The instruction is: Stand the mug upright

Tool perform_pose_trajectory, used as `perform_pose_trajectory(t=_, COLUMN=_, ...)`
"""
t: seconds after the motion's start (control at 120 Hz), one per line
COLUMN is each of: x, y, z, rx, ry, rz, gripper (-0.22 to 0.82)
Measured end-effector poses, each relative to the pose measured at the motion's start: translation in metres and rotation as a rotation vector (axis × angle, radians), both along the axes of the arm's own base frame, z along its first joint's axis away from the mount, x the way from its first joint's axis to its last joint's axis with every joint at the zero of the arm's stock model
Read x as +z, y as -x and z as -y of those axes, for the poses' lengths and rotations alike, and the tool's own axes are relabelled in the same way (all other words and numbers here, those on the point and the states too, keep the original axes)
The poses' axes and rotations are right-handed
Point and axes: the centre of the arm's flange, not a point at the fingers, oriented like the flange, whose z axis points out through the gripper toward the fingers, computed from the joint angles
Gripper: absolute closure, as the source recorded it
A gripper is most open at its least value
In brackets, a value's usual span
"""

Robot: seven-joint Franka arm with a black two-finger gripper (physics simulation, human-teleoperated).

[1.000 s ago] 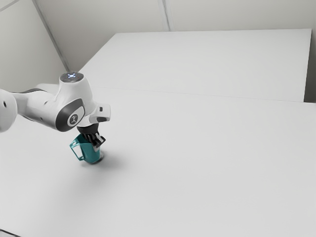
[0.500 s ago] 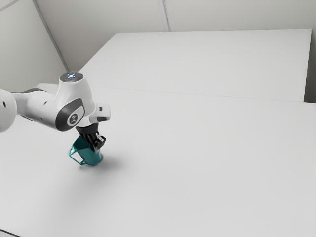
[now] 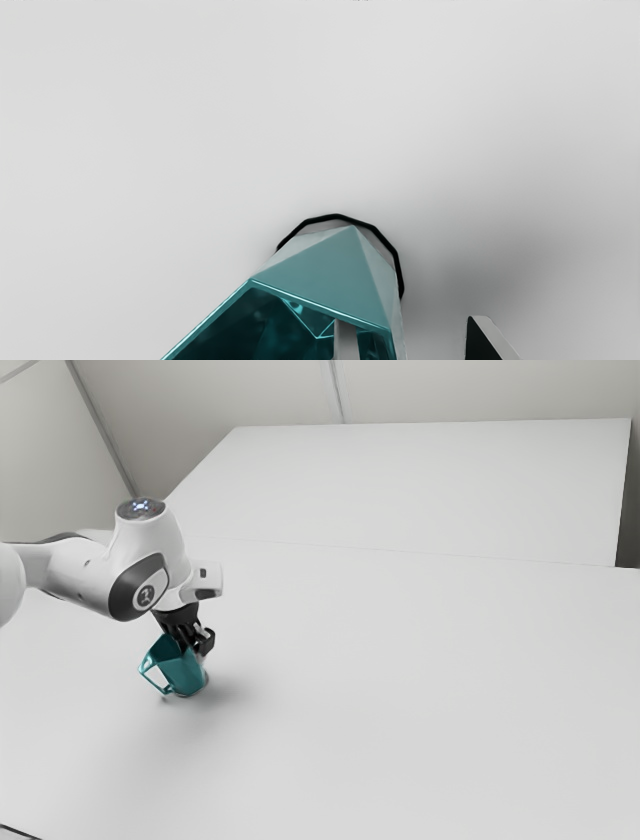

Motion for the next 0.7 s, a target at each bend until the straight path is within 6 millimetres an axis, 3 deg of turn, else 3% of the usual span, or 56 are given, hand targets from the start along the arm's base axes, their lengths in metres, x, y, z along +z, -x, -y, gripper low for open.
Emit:
perform_pose_trajectory(t=0.383, x=0.012, y=-0.001, z=0.014, rx=-0.017, ry=0.001, rz=0.010, gripper=0.33)
perform_pose_trajectory(t=0.7, x=0.040, y=-0.002, z=0.021, rx=-0.021, ry=0.001, rz=0.043, gripper=0.29)
